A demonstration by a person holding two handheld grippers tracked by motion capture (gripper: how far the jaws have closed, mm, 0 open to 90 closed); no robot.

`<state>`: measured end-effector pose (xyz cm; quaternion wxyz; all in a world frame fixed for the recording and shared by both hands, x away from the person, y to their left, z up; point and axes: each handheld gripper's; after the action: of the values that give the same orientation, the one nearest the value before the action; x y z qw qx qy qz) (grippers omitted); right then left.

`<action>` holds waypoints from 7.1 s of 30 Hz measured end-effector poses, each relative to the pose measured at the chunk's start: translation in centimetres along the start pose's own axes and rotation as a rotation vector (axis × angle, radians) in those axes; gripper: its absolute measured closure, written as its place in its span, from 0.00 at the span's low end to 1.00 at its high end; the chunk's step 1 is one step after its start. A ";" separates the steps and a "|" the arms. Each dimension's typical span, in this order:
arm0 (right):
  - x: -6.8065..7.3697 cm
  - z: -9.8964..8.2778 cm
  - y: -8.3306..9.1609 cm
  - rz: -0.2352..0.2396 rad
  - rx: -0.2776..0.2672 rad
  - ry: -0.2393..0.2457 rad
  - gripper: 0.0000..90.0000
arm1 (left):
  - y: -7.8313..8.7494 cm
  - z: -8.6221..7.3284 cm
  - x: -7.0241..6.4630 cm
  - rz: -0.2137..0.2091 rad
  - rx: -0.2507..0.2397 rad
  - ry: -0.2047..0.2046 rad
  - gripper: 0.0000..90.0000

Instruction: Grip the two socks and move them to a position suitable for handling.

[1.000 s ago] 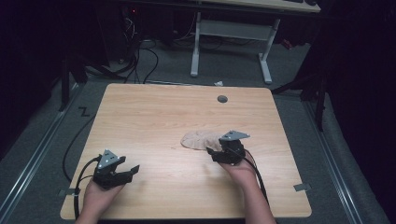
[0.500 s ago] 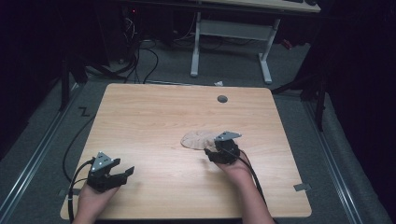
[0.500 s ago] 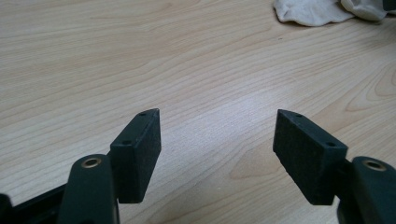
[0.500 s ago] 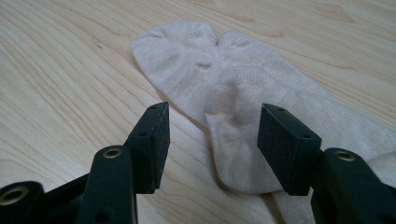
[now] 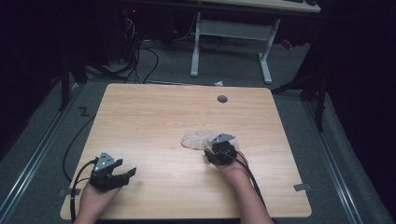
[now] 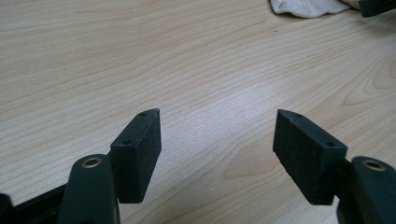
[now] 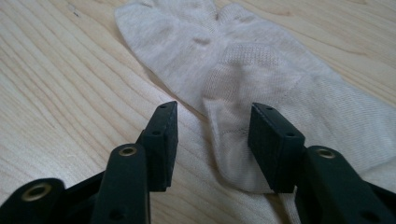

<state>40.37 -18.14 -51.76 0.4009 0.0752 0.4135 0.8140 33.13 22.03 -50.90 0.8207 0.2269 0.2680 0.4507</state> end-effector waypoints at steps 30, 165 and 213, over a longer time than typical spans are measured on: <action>-1.2 -0.6 0.1 -0.021 0.033 -0.022 0.93 | -0.3 -0.2 -0.2 -0.011 0.020 -0.002 0.37; 2.8 -4.0 7.8 0.127 -0.239 -0.131 0.97 | -3.0 1.0 -7.2 -0.189 0.039 -0.166 0.51; 5.0 -4.5 5.0 0.244 -0.083 -0.085 0.95 | -5.1 0.3 -8.8 -0.096 0.233 -0.262 0.83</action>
<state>31.99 -18.99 -52.04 0.3189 0.1429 0.3498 0.8692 32.53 11.88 -51.73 0.8373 0.3641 0.2200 0.3434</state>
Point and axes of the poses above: each handheld gripper's, and its own axes: y roughly backward along the jaws, z roughly out of its top, x roughly to its left, and after that the axes turned 11 degrees about y, right-handed
